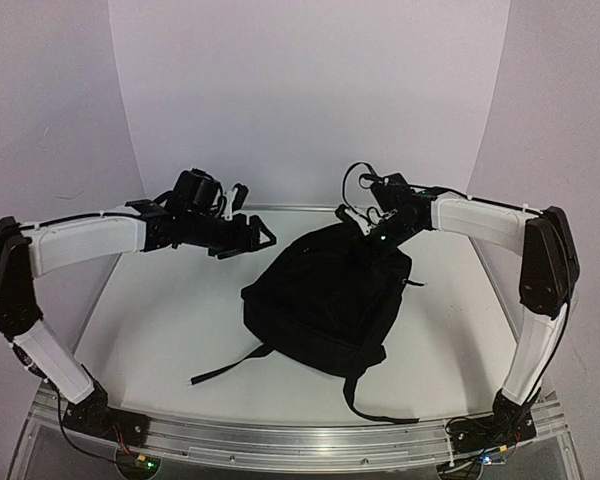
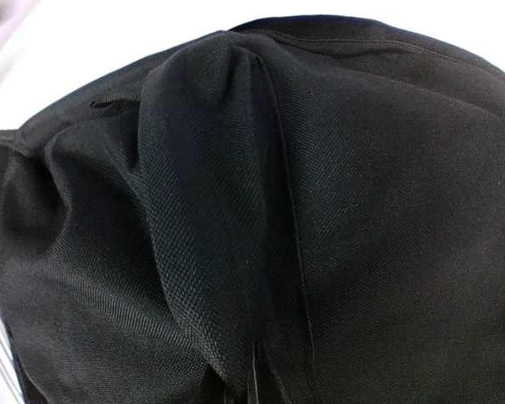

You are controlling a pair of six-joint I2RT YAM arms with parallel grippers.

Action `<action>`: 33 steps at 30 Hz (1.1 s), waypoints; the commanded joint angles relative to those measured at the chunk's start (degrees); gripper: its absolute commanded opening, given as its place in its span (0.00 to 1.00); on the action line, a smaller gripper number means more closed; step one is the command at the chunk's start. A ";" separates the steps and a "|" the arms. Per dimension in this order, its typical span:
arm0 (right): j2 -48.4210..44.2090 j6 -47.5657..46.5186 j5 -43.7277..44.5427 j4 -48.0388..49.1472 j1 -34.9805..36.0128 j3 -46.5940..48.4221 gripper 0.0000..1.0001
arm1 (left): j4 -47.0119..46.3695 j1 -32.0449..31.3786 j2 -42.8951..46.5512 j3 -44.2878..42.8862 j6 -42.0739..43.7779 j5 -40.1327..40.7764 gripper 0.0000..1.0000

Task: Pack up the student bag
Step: Zip the student bag at the center of the board, then adjust the student bag at the center of the board.

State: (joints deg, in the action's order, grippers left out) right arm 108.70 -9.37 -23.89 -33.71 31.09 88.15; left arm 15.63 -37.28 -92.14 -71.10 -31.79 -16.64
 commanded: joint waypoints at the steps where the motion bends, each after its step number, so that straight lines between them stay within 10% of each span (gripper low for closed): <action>1: 3.22 5.23 0.96 -1.01 -4.73 5.01 0.00 | -6.21 -7.57 6.09 10.40 -8.30 3.60 0.76; 10: 4.53 7.40 1.48 -1.14 -5.18 6.12 0.00 | -14.94 -16.58 3.06 17.08 -21.97 9.02 0.75; 18: -0.08 7.33 -1.28 -2.30 -2.89 -1.05 0.01 | -24.84 -8.56 -8.52 12.26 -23.61 1.29 0.73; 24: -3.73 3.01 -8.41 -6.92 1.37 -4.75 0.16 | -19.89 2.38 -16.73 -0.38 -13.83 -3.67 0.71; 29: -6.18 2.63 -22.20 -11.20 6.54 -2.86 0.47 | -7.81 13.07 -23.01 -18.60 -6.70 -8.06 0.69; 33: -10.45 2.69 -17.05 -12.36 2.30 2.08 0.69 | -1.23 13.56 -18.12 -21.36 -2.14 -6.09 0.71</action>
State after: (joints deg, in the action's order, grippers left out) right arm 104.81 -5.81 -34.37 -40.97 34.81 84.77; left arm 6.38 -23.74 -116.14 -88.17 -41.12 -23.21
